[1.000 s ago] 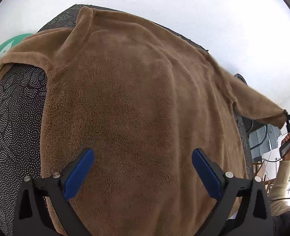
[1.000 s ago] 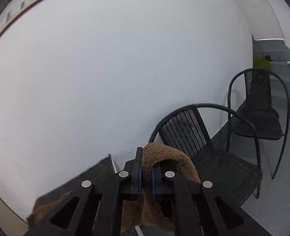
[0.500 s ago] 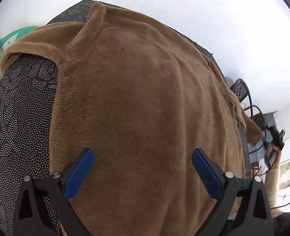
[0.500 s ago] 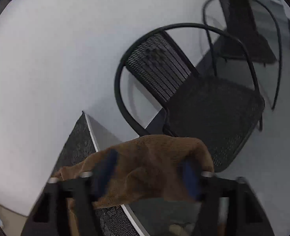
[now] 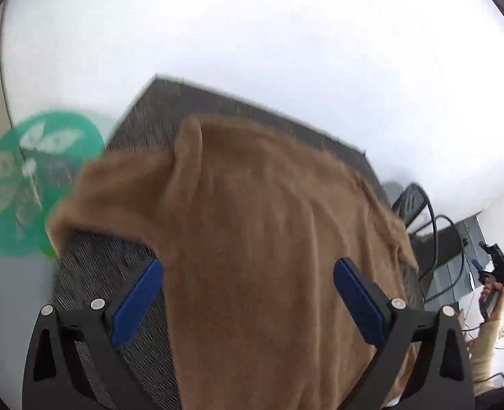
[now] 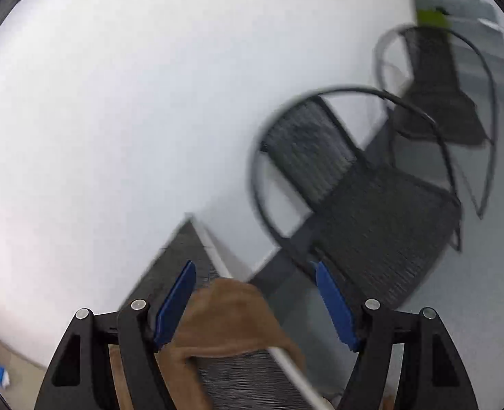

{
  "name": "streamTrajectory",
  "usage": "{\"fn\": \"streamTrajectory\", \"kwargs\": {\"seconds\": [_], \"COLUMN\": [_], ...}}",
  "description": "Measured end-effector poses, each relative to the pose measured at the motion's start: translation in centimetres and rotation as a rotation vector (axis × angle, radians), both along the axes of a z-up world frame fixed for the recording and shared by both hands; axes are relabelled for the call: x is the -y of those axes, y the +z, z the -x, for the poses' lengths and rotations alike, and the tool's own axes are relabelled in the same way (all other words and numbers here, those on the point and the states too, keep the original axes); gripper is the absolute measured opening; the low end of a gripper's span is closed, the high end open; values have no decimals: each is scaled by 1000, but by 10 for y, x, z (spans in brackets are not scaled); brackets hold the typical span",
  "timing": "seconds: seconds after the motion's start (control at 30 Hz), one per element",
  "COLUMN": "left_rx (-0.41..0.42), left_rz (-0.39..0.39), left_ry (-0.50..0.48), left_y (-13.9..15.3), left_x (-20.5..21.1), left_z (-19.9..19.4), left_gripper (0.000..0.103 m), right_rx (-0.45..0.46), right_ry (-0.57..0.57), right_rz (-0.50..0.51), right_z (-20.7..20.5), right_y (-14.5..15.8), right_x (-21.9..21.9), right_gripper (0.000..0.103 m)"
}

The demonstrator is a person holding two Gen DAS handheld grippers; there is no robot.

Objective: Fold clothes

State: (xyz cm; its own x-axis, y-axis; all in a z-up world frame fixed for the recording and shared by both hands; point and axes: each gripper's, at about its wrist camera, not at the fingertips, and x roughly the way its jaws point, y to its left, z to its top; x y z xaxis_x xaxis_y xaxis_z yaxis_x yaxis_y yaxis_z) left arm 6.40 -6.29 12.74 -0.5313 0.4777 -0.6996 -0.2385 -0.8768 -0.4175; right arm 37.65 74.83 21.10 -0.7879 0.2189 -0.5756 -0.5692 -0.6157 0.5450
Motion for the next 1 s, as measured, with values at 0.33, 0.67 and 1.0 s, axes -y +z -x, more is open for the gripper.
{"fn": "streamTrajectory", "kwargs": {"seconds": [0.33,0.67,1.0], "left_rx": [-28,199,525], "left_rz": [-139,-92,-147], "left_ry": [93,147,-4], "left_y": [25,-60,-146], "left_x": [33,31,-25], "left_z": [91,224,302], "left_gripper": [102,102,102], "right_rx": [-122,108,289], "right_ry": [480,774,837], "right_rz": [-402,-398,-362], "right_z": [149,334,437], "right_y": [89,-22,-129], "right_x": [143,237,233], "right_gripper": [75,75,75]}}
